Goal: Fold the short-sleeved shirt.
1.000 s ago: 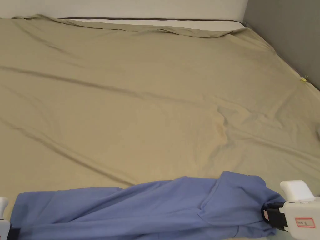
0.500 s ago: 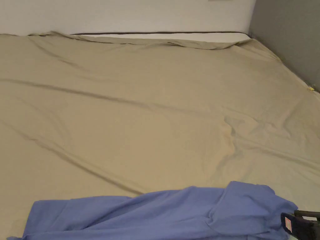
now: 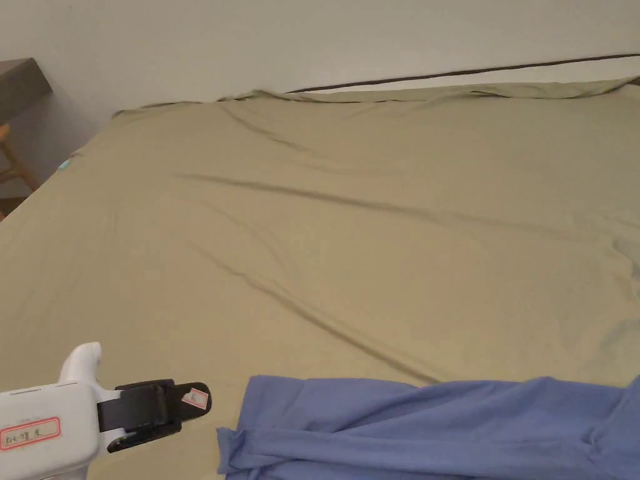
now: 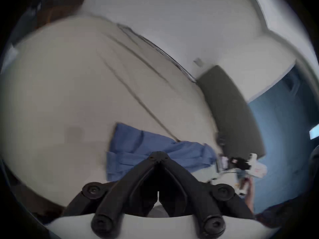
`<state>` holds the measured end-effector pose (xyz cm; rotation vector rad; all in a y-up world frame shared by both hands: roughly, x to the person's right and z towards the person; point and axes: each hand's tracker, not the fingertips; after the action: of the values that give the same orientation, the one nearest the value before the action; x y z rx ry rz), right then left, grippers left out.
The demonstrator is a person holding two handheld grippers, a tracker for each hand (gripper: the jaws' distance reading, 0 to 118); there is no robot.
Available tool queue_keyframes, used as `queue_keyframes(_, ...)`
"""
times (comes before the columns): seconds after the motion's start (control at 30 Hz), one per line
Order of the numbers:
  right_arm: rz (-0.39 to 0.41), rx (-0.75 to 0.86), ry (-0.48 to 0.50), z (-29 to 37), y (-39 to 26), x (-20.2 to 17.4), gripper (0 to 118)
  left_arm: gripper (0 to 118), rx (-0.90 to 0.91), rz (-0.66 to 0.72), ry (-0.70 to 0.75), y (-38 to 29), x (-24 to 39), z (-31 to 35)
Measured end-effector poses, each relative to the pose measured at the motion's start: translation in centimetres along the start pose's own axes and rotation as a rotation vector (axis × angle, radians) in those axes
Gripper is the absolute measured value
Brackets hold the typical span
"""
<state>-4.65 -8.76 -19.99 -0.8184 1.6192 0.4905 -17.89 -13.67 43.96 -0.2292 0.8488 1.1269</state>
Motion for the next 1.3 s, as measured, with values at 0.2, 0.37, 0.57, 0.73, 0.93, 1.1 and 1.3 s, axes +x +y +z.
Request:
queue_keyframes(0.2,-0.009,-0.036,0.013,-2.3,-0.4,-4.3,2,86,-0.1,0.154,0.001,0.2,-7.8,-4.2)
queue_keyframes(0.37,-0.006,-0.072,0.069,-5.6,-0.9,-5.4,2,86,-0.19,0.279,-0.001,0.3,-11.7,-9.0)
queue_keyframes(0.57,-0.005,-0.069,0.14,-7.6,0.8,-7.7,2,78,-0.222,0.348,-0.415,-1.7,-12.0,-17.7)
queue_keyframes(0.73,0.02,-0.07,0.145,-7.6,1.4,-7.8,2,8,-0.173,0.255,-0.251,-2.6,-10.6,-18.4)
queue_keyframes(0.93,0.026,-0.069,0.135,-6.8,1.3,-7.6,2,7,-0.163,0.304,-0.211,-1.6,-12.8,-13.7)
queue_keyframes(1.1,0.023,-0.057,0.159,-6.7,1.4,-8.0,2,7,-0.169,0.239,-0.102,-1.2,-12.9,-7.8)
queue_keyframes(1.3,0.022,-0.051,0.19,-7.3,1.2,-8.0,2,6,-0.023,0.262,0.122,0.7,-11.4,-1.5)
